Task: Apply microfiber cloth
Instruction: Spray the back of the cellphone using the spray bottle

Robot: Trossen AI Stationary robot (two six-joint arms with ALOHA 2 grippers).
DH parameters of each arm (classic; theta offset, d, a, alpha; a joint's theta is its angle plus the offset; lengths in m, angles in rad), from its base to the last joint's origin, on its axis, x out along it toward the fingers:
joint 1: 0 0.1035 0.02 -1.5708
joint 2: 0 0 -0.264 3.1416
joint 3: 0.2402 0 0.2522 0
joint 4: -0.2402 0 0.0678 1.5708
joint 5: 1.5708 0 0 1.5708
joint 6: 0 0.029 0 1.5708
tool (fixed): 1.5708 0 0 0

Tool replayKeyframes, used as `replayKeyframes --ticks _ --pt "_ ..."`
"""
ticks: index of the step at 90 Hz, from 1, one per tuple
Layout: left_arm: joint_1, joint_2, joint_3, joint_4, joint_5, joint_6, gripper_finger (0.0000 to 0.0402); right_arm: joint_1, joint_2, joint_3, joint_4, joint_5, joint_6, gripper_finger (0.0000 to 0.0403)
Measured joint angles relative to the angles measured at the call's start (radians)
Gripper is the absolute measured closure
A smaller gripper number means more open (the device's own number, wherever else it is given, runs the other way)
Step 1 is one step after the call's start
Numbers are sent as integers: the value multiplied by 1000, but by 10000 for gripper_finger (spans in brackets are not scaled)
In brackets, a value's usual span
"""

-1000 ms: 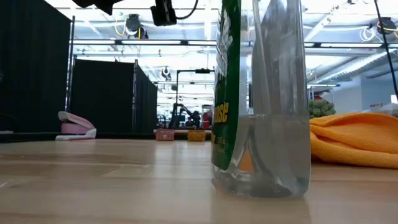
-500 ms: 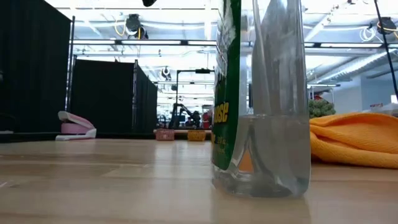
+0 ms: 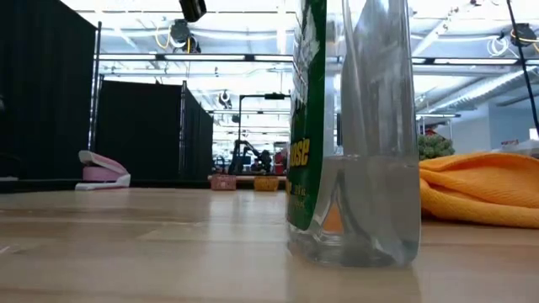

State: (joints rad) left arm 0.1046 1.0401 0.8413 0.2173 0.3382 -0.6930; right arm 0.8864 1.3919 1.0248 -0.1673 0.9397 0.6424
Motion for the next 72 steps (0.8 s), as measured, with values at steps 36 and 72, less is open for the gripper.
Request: replayKeyframes --ticks 36,72 --pt "-9 0 0 -32 -34 -1 389 -15 112 0 45 -105 6 124" --pt "-9 0 0 -33 -48 0 389 -38 100 0 82 -103 -7 15"
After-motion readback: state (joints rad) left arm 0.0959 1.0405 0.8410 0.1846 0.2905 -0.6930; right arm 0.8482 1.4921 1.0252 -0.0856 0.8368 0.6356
